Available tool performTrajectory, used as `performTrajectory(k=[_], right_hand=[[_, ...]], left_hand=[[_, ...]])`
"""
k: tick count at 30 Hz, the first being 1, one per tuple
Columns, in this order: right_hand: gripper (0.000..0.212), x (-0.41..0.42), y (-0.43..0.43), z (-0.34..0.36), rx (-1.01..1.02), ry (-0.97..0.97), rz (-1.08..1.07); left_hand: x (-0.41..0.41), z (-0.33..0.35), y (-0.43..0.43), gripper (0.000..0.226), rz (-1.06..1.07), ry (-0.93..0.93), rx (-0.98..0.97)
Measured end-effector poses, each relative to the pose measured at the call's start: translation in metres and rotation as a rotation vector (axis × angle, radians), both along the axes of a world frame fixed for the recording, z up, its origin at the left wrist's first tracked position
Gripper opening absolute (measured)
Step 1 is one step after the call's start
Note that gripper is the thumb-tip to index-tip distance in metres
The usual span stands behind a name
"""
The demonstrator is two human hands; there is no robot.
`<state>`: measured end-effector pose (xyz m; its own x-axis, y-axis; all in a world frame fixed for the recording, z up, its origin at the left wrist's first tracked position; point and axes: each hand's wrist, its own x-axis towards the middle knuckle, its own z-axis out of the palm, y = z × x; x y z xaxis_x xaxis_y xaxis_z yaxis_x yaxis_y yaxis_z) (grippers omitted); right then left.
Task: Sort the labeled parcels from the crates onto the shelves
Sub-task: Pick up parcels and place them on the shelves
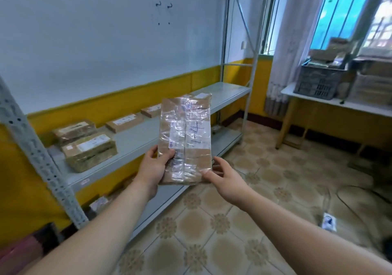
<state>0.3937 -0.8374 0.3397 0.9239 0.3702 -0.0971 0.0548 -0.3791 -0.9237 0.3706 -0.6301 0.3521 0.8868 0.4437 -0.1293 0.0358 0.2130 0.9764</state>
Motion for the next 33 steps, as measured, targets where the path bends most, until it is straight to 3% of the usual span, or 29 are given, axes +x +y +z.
performTrajectory(k=[2, 7, 13, 19, 25, 30, 33], right_hand=[[0.085, 0.028, -0.01, -0.004, -0.001, 0.01, -0.027], [0.061, 0.121, -0.028, -0.006, 0.007, 0.006, -0.074], [0.077, 0.24, -0.06, 0.005, -0.075, 0.002, -0.189], [0.079, 0.332, -0.1, 0.004, -0.071, 0.005, -0.262], [0.08, 0.431, -0.148, -0.014, -0.089, 0.015, -0.225], [0.055, 0.516, -0.17, -0.014, -0.104, 0.039, -0.111], [0.056, 0.556, -0.156, -0.014, -0.119, 0.032, -0.013]], left_hand=[[0.035, -0.007, -0.011, 0.051, -0.032, 0.0, 0.006], [0.146, -0.023, -0.033, 0.056, -0.116, 0.001, -0.018], [0.281, -0.019, -0.062, 0.051, -0.211, -0.014, -0.068], [0.394, -0.015, -0.098, 0.052, -0.288, 0.0, -0.023], [0.491, -0.03, -0.142, 0.056, -0.305, 0.033, 0.031], [0.551, -0.04, -0.162, 0.059, -0.209, 0.098, 0.064], [0.562, -0.04, -0.149, 0.06, -0.104, 0.113, 0.087]])
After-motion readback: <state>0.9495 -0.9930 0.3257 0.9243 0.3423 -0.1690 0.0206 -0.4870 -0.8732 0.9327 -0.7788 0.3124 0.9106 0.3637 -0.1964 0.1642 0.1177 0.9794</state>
